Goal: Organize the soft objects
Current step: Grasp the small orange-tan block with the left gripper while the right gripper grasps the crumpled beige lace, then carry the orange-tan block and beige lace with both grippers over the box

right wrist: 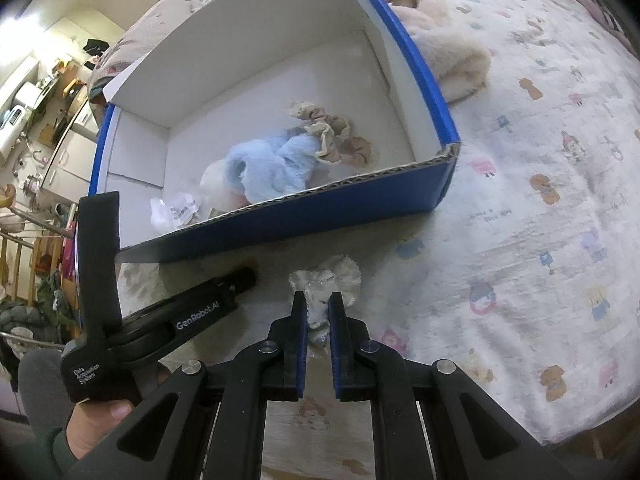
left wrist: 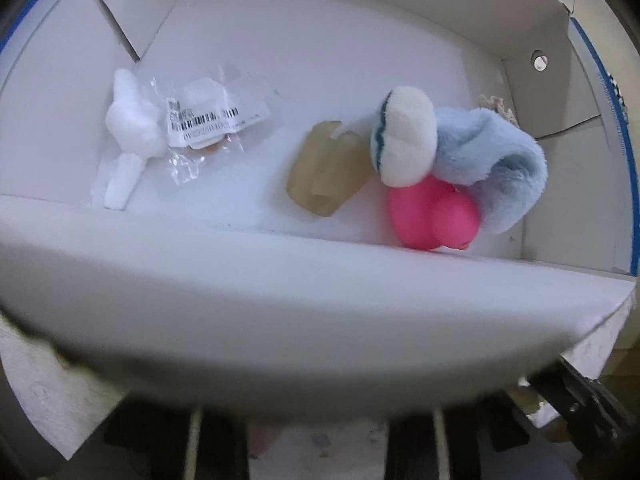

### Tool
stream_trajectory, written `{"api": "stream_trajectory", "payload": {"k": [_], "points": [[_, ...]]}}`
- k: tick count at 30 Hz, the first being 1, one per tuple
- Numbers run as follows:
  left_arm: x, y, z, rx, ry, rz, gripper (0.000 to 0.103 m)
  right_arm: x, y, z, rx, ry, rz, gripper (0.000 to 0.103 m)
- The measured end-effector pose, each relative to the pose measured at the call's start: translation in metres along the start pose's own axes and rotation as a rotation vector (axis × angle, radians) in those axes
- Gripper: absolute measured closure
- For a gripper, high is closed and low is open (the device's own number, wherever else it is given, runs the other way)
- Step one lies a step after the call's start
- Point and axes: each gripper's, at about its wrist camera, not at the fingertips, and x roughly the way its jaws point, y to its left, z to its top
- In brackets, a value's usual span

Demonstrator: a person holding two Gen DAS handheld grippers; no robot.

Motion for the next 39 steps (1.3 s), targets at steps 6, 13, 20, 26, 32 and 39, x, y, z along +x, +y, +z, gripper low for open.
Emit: {"api": "stream_trajectory", "payload": {"k": [6, 13, 20, 26, 32, 39], "points": [[-0.005, -0.003, -0.010, -0.001, 0.018, -0.035, 0.095, -0.001, 0.005, 0.001, -0.015, -0.007, -0.001, 0.092], [-0.028, 0.012, -0.021, -0.005, -0.013, -0.026, 0.095, -0.005, 0.010, -0.001, -0.025, -0.015, 0.005, 0.092], [-0.055, 0.033, -0.020, -0.015, -0.055, 0.003, 0.095, -0.010, 0.020, -0.003, -0.050, -0.025, 0.015, 0.092], [-0.070, 0.059, -0.032, -0.010, -0.049, 0.046, 0.095, -0.014, 0.026, -0.007, -0.072, -0.031, 0.023, 0.092], [-0.098, 0.080, -0.038, 0.011, -0.093, 0.091, 0.095, -0.021, 0.037, -0.012, -0.114, -0.044, 0.034, 0.092], [-0.126, 0.088, -0.036, -0.003, -0.165, 0.118, 0.095, -0.034, 0.050, -0.015, -0.142, -0.080, 0.071, 0.092]]}}
